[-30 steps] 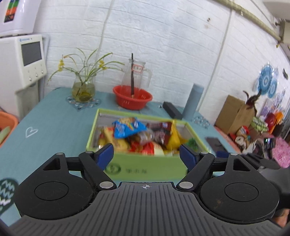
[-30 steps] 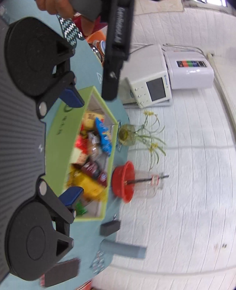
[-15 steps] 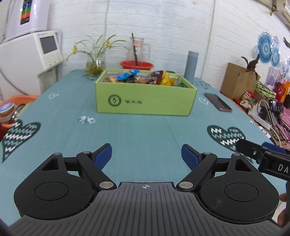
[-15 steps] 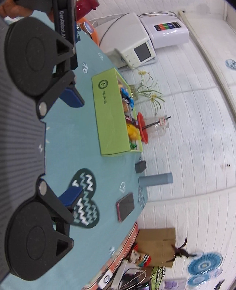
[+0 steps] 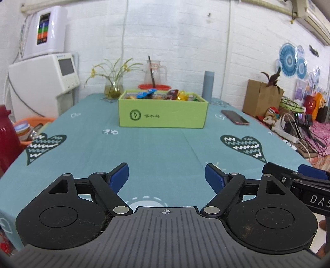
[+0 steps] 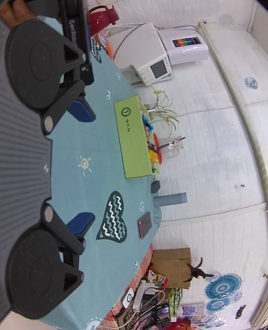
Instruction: Organize snacks
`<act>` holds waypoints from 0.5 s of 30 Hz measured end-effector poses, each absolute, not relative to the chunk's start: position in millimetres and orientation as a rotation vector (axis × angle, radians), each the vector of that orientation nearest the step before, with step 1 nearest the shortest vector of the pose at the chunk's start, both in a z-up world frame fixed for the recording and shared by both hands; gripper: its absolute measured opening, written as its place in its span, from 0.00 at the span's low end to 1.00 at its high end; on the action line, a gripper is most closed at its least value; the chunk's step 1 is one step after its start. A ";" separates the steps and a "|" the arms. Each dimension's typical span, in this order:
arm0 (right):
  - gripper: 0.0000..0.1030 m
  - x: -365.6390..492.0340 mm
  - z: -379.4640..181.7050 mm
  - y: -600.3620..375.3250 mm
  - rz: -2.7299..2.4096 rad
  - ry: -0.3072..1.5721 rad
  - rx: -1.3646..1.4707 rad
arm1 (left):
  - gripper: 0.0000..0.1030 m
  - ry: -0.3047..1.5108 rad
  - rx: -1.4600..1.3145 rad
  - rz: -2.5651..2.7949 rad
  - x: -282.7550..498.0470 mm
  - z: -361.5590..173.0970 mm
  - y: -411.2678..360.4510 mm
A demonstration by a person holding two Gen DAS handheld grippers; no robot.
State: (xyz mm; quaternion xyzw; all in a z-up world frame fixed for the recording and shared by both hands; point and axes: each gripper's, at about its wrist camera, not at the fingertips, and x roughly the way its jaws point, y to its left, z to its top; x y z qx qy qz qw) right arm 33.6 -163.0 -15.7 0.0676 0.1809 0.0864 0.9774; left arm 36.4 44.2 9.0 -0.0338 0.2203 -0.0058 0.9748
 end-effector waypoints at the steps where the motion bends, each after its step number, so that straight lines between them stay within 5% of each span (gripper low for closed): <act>1: 0.90 28.7 -15.5 -164.3 0.174 0.361 0.140 | 0.64 0.438 -0.067 -0.011 30.8 9.6 43.9; 15: 0.90 -3.4 -23.6 -162.7 0.177 0.328 0.124 | 0.61 0.374 -0.057 -0.019 -3.1 14.0 36.5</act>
